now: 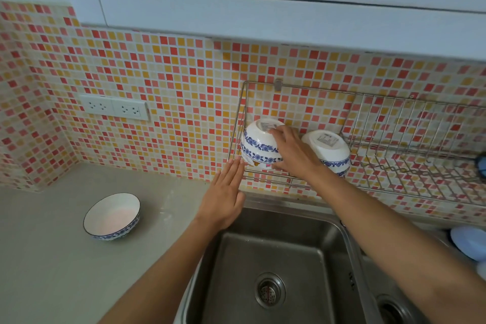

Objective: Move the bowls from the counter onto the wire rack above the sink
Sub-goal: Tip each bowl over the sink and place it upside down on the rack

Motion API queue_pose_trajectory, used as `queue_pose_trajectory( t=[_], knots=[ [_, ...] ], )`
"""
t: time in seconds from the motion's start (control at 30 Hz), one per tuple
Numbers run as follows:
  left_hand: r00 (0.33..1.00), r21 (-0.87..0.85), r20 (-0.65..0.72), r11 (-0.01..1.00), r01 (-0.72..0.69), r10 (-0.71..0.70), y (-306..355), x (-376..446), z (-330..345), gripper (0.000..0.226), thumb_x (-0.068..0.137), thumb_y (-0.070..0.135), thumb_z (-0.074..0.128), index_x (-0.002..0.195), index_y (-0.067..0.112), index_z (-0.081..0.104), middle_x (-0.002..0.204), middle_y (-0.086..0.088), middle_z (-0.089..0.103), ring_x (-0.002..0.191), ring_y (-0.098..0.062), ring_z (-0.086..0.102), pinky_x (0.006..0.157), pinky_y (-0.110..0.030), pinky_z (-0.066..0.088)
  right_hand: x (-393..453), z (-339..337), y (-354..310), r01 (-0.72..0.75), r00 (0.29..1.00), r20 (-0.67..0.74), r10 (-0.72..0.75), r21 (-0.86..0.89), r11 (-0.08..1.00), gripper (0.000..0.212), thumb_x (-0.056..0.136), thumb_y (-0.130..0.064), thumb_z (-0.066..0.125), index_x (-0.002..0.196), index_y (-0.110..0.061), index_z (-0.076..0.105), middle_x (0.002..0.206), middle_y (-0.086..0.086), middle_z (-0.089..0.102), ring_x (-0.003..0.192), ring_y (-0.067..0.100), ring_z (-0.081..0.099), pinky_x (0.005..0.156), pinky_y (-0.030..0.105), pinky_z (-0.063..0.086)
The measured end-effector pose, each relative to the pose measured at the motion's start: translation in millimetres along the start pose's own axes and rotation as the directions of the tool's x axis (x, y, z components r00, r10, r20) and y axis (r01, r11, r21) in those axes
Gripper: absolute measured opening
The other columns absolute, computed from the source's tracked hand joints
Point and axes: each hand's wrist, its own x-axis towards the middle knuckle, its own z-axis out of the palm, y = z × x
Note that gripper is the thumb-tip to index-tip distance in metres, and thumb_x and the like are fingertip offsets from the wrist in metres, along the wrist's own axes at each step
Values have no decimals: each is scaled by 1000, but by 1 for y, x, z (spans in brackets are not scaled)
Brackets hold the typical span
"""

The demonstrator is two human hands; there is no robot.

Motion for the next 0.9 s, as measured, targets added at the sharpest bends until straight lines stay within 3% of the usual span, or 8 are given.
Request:
queue_pose_trajectory(
  t=[0.17,0.27,0.4,0.57,0.73,0.9],
  knots=[
    [999,85,-9,996,37,-36,7,3,-2,66,87,49,-4,148,25,-8,155,11,-13,142,-7,-18,117,-33,-12,-14,-1,5,-27,999,-33,32,151,988,85,79,-28,77,147,-17,28,150,6,27,134,25,37,102,43,47],
    [999,145,-26,989,40,-37,13,14,-4,67,88,53,-6,149,25,-9,156,7,-14,142,-11,-19,116,-37,-14,-34,-4,15,-124,982,-112,152,223,967,83,82,-30,74,149,-21,26,151,5,29,138,23,31,108,42,37],
    [1000,173,-2,985,-27,27,24,44,-10,63,90,55,-4,147,31,-14,154,5,-23,141,-17,-24,116,-39,-14,-61,-1,43,-363,887,-224,404,201,910,81,80,-41,73,146,-19,32,151,10,33,139,31,29,112,47,32],
    [993,162,90,982,-94,80,34,75,-8,56,95,50,4,147,34,-12,156,1,-20,144,-21,-17,118,-42,-10,-81,2,62,-521,772,-145,619,415,746,91,74,-44,78,147,-17,30,148,12,33,134,30,37,106,44,40],
    [993,160,91,983,-94,80,29,80,-1,59,94,50,4,148,31,-9,156,1,-19,144,-21,-16,119,-41,-8,-78,5,67,-561,760,-91,644,409,720,85,78,-44,75,144,-11,34,141,14,38,131,30,40,105,39,41],
    [991,145,103,984,-104,89,27,80,-2,56,99,43,15,148,31,-9,156,1,-20,144,-20,-16,119,-42,-6,-77,-1,69,-543,771,-62,634,455,706,80,78,-33,78,142,-8,37,140,15,39,132,30,38,106,36,36]
  ],
)
